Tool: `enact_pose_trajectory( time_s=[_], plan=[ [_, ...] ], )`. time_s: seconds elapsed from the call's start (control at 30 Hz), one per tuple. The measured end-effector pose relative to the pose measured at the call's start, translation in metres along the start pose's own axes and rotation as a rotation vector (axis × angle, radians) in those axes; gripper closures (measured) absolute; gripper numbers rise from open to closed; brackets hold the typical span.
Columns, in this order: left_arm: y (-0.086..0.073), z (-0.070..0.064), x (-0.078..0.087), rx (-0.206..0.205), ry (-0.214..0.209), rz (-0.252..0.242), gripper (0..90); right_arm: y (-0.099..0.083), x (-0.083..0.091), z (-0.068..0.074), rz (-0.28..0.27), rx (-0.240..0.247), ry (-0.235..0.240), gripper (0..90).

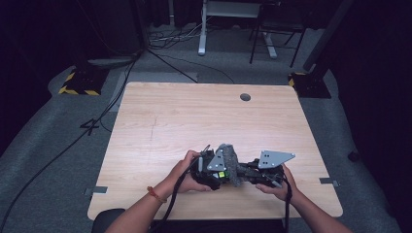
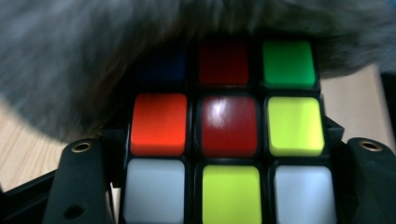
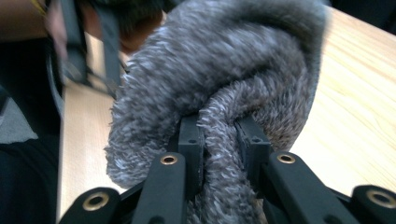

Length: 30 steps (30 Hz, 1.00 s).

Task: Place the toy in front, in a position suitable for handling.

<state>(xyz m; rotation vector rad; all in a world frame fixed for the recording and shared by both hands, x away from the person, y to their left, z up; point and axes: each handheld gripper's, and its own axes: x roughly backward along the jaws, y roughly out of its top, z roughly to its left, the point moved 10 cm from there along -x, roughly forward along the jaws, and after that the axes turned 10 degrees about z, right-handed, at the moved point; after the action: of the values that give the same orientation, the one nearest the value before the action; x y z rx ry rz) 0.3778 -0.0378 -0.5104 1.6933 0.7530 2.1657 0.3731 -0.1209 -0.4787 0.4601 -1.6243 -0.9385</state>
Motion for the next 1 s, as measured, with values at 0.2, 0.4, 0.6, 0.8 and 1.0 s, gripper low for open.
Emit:
enact_pose_trajectory(
  time_s=[0.2,0.4,0.6,0.8,1.0],
  plan=[
    [0.001,0.001,0.001,-0.011,0.005,0.001,33.5,0.000,0.001,-0.001,0.015,0.020,-0.025,75.5],
    [0.004,0.006,0.012,0.012,0.006,-0.043,33.5,-0.015,-0.008,-0.010,0.108,0.030,-0.059,75.5],
    [0.004,0.011,0.020,0.032,0.005,-0.070,33.5,-0.024,-0.012,-0.011,0.125,-0.009,-0.001,75.4],
    [0.001,0.001,0.008,-0.019,-0.005,-0.013,33.5,-0.010,0.000,-0.007,0.057,-0.004,0.005,75.4],
    [0.006,-0.005,0.006,-0.025,-0.014,-0.029,33.5,0.000,0.006,0.000,0.039,0.036,-0.027,75.3]
  ],
)
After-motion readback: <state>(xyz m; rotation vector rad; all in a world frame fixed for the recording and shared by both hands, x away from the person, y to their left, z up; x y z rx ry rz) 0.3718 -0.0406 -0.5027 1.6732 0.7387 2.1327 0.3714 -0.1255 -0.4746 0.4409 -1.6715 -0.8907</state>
